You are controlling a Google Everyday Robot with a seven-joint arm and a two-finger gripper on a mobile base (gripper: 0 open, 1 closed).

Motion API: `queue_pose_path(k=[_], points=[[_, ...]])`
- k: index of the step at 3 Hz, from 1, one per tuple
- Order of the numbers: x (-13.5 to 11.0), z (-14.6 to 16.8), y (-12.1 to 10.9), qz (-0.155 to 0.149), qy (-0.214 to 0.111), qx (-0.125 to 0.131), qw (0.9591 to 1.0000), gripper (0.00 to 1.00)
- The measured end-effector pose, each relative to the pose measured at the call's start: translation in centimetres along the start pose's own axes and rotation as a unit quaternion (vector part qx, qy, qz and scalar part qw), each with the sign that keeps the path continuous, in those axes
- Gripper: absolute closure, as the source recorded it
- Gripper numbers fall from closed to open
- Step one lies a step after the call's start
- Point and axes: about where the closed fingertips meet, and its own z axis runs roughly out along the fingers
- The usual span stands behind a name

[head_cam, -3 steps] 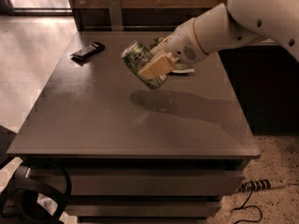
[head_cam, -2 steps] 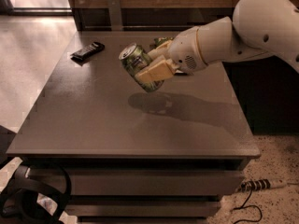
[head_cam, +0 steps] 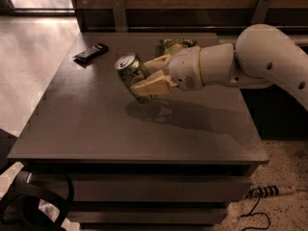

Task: Place green can upright

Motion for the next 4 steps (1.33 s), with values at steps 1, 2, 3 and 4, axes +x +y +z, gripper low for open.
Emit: queue_pose_path(k=[1, 2, 3, 4], points=[[0.3, 1.5, 0.2, 0.009, -0.034, -0.005, 0.9994, 1.0], [0.6, 2.8, 0.3, 0.019, -0.054, -0.011, 0.9983, 1.0], [1.1, 3.5, 0.5, 0.033, -0.071, -0.01, 0.9969, 1.0], [1.8, 3.8, 0.8, 0.046, -0.079, -0.005, 0.9958, 1.0]])
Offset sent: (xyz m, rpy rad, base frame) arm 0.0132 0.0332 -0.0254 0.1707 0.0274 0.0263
